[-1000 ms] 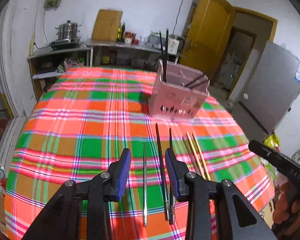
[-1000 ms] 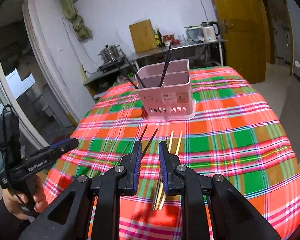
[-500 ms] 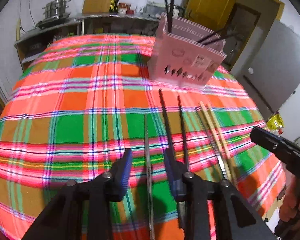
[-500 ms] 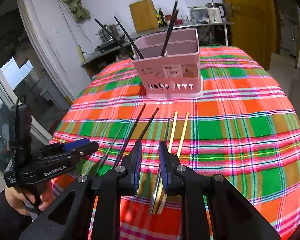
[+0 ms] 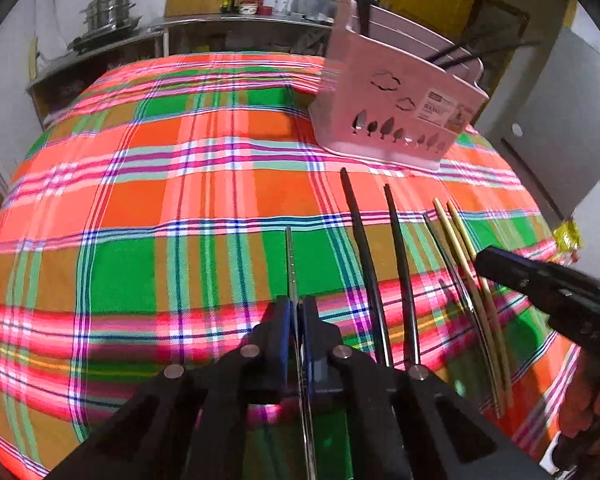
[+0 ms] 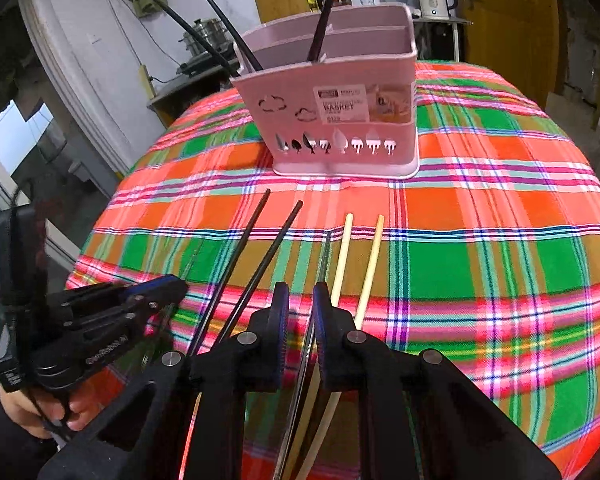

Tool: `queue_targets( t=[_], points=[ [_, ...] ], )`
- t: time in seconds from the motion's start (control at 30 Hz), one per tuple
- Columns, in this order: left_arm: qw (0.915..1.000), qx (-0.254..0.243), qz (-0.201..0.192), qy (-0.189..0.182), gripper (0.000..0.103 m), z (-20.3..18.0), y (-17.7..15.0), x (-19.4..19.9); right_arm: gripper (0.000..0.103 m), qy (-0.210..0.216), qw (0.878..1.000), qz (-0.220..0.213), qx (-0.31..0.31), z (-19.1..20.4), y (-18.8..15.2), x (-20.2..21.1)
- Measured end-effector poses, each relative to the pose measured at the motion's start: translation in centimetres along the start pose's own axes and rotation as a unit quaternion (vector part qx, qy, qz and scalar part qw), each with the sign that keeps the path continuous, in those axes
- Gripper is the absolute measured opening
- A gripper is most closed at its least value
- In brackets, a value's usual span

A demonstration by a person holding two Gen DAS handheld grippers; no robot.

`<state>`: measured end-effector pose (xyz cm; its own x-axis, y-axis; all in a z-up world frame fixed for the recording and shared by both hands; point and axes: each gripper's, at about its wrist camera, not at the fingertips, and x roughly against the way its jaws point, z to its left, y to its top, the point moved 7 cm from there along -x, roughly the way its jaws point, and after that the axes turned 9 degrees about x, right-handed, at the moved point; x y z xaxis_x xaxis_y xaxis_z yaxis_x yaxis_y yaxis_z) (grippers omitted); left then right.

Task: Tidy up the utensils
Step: 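Close the left tool on a thin dark chopstick while the right tool grasps a black chopstick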

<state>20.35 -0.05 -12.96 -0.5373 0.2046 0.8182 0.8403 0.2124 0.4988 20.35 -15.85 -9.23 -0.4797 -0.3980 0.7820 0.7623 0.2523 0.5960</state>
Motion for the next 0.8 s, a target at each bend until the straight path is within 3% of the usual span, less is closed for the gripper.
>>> queue_targets(
  t=[0.1, 0.47, 0.8],
  points=[
    [0.9999, 0.012, -0.004, 0.010, 0.006, 0.8, 0.1, 0.3, 0.013, -0.003, 1.000, 0.009, 0.001, -0.1, 0.0, -0.9],
    [0.9989, 0.034, 0.028, -0.016, 0.006, 1.3, 1.2, -0.5, 0.013, -0.018, 0.999, 0.040, -0.006, -0.8, 0.5, -3.3],
    [0.9995, 0.001, 0.033, -0.003, 0.006, 0.2, 2.4, -1.6, 0.012, -0.031, 0.998, 0.049, 0.005, -0.5, 1.4, -4.3]
  ],
)
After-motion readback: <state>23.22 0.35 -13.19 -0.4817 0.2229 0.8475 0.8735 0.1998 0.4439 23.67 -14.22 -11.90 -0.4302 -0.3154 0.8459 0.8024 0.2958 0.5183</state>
